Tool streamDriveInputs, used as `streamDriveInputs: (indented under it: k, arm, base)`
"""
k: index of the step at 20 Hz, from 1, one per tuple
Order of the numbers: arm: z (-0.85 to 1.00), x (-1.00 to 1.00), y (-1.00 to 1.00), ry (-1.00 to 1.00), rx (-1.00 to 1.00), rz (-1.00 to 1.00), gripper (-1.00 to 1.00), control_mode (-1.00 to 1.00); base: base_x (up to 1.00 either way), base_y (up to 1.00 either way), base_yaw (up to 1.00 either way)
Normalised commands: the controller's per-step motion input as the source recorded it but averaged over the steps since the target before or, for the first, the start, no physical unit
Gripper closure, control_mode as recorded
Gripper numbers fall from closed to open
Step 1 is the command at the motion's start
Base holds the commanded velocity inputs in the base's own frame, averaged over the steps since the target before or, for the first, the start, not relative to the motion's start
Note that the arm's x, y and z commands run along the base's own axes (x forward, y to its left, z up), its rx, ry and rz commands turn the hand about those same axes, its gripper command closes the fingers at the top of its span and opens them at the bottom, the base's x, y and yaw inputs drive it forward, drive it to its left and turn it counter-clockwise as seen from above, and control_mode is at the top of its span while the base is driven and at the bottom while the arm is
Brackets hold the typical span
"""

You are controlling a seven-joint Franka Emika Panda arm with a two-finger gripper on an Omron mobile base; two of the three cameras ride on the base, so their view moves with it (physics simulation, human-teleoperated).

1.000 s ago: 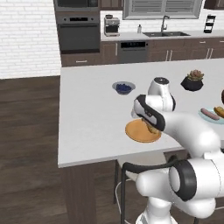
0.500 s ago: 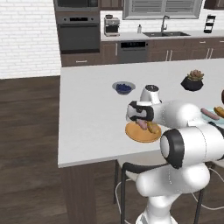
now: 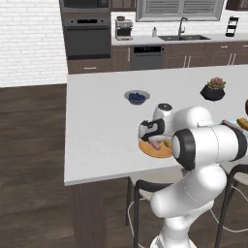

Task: Place one bun and one sausage from the bowl on each plate.

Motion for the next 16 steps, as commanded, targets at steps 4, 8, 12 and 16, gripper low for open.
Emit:
streamDriveInputs:
  k: [4, 8, 12, 16]
  arm:
    - [-0.22, 0.1, 0.0, 0.0, 0.0, 0.0, 1.0, -1.0]
    - [-0.06, 0.21, 0.0, 0.0, 0.0, 0.0, 1.0, -1.0]
    - [0.0, 0.01, 0.0, 0.0, 0.0, 0.0, 1.0, -1.0]
    - [0.0, 0.0, 0.0, 0.0, 0.0, 0.0, 1.0, -1.0]
  base:
    - [0.0, 0.0, 0.0]
    - [0.0, 0.0, 0.0]
    - [0.0, 0.0, 0.0]
    - [0.0, 0.0, 0.0]
